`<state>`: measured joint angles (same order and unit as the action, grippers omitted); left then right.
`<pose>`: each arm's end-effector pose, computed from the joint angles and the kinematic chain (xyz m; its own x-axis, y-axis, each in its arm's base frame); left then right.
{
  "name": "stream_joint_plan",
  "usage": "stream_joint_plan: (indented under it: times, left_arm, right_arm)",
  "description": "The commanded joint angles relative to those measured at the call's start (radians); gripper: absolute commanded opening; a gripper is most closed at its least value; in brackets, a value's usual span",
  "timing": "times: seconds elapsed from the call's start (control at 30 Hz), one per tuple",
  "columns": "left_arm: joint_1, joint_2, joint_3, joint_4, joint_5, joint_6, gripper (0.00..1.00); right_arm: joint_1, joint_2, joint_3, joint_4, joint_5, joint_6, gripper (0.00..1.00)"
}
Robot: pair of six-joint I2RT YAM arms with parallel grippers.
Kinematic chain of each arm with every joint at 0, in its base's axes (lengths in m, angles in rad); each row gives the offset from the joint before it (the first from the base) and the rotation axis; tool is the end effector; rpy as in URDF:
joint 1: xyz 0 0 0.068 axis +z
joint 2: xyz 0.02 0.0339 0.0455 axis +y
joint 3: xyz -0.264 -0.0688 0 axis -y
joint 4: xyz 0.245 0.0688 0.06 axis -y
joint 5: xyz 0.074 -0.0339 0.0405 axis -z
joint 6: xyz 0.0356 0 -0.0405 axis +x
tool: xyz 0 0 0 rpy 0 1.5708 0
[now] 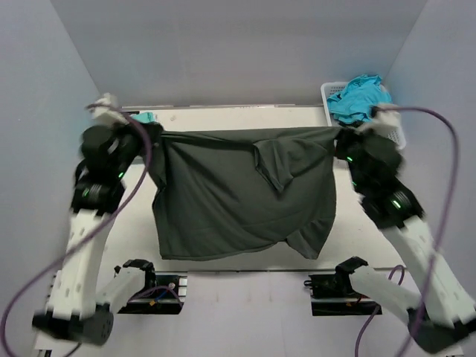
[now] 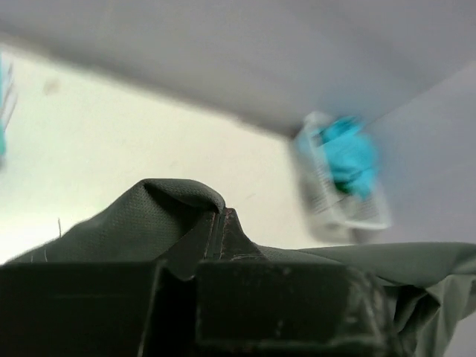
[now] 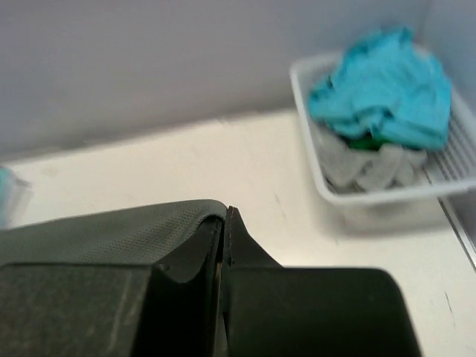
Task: Fold and stack the t-shirts
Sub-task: Flatten out the tshirt
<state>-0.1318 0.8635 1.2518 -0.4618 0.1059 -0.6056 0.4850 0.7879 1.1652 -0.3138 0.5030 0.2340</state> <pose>0.1597 -0.0250 0.4544 -0.1937 -0.5453 -0.8155 0.1519 0.8046 -0.5741 0.1358 0.0522 0.4534 0.0586 0.2605 -0.9637 0.0037 0.9653 0.2612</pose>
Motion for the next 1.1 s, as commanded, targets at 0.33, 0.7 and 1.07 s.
stream_joint_plan:
  times: [0.33,0.7,1.07]
  left_arm:
    - [0.018,1.015,0.317,0.028,-0.060,0.188,1.00]
    - [-0.005,1.012,0.380,-0.085,-0.080,0.234,1.00]
    - [-0.026,0.568,-0.205,0.112,0.178,0.073,1.00]
  right_arm:
    - [-0.180,1.084,0.366,-0.008,-0.098,-0.013,0.59]
    - [-0.194,1.125,0.492,-0.160,-0.230,-0.024,0.90]
    - [-0.191,0.742,-0.052,0.005,-0.631,0.082,0.90]
